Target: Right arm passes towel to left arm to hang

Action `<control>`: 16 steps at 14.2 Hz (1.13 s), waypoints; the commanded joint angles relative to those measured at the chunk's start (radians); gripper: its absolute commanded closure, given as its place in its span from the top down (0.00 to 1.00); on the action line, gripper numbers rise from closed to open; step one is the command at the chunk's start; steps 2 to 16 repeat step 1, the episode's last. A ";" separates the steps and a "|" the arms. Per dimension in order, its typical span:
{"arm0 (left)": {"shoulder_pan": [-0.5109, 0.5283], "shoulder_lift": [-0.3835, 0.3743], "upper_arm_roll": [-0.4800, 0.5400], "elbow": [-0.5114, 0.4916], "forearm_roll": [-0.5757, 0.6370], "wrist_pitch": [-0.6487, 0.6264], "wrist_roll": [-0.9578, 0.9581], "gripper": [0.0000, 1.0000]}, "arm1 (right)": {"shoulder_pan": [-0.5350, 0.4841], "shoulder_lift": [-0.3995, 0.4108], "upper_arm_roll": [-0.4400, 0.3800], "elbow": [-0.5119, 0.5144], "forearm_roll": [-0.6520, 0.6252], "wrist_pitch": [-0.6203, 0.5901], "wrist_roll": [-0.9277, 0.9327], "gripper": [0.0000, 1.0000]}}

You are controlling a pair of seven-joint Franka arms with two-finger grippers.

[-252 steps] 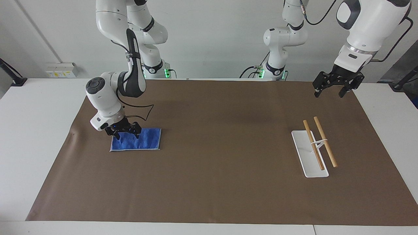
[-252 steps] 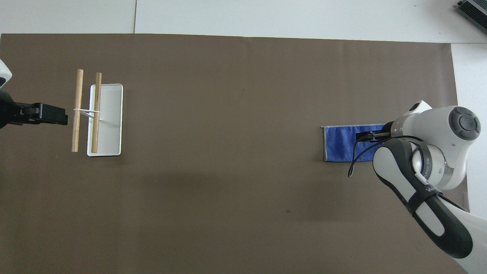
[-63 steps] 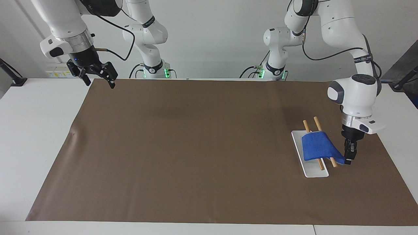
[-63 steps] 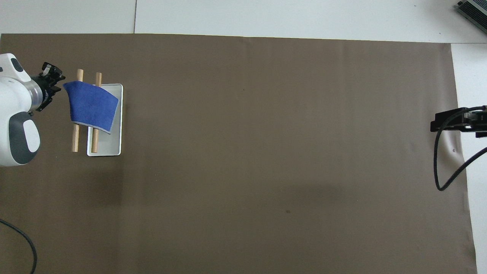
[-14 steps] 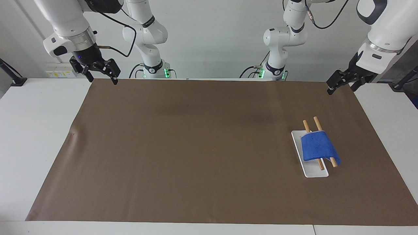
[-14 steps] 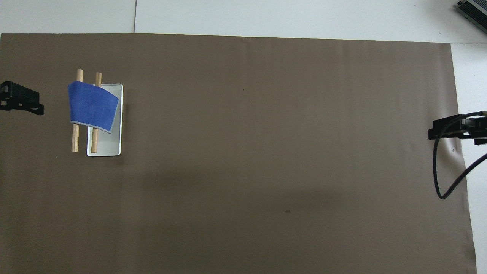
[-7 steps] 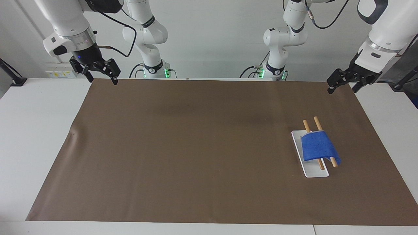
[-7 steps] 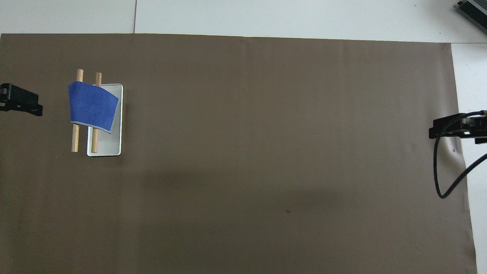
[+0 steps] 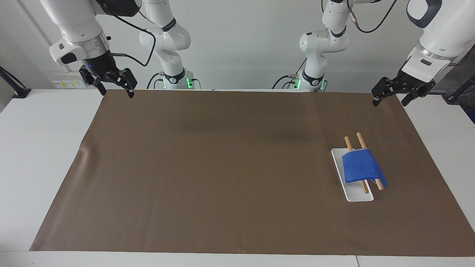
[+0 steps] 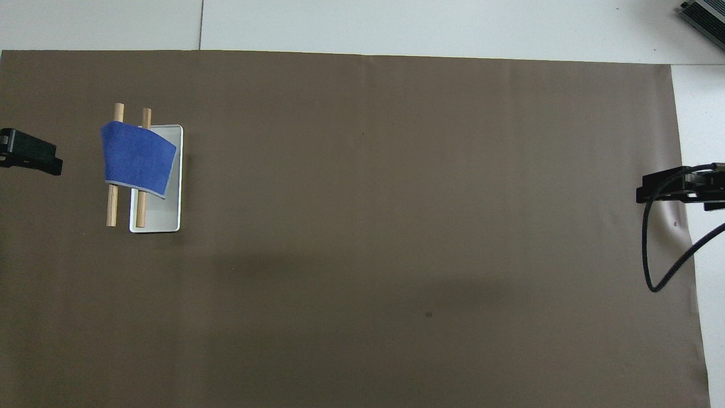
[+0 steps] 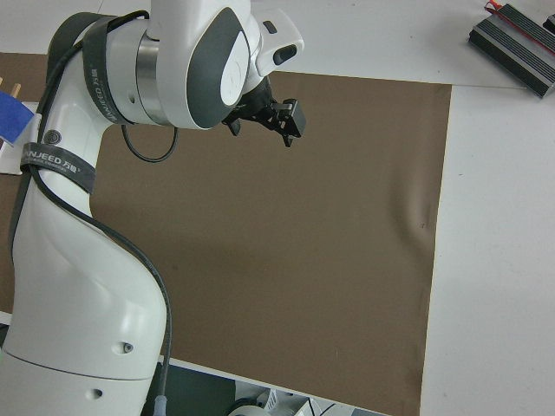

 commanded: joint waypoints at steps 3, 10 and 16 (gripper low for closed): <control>0.006 -0.018 0.004 -0.026 -0.013 0.008 0.020 1.00 | -0.002 0.002 0.005 -0.002 -0.017 0.018 -0.021 1.00; 0.006 -0.018 0.004 -0.026 -0.013 0.008 0.020 1.00 | -0.002 0.002 0.005 -0.002 -0.017 0.018 -0.021 1.00; 0.006 -0.018 0.004 -0.026 -0.013 0.008 0.020 1.00 | -0.002 0.002 0.005 -0.002 -0.017 0.018 -0.021 1.00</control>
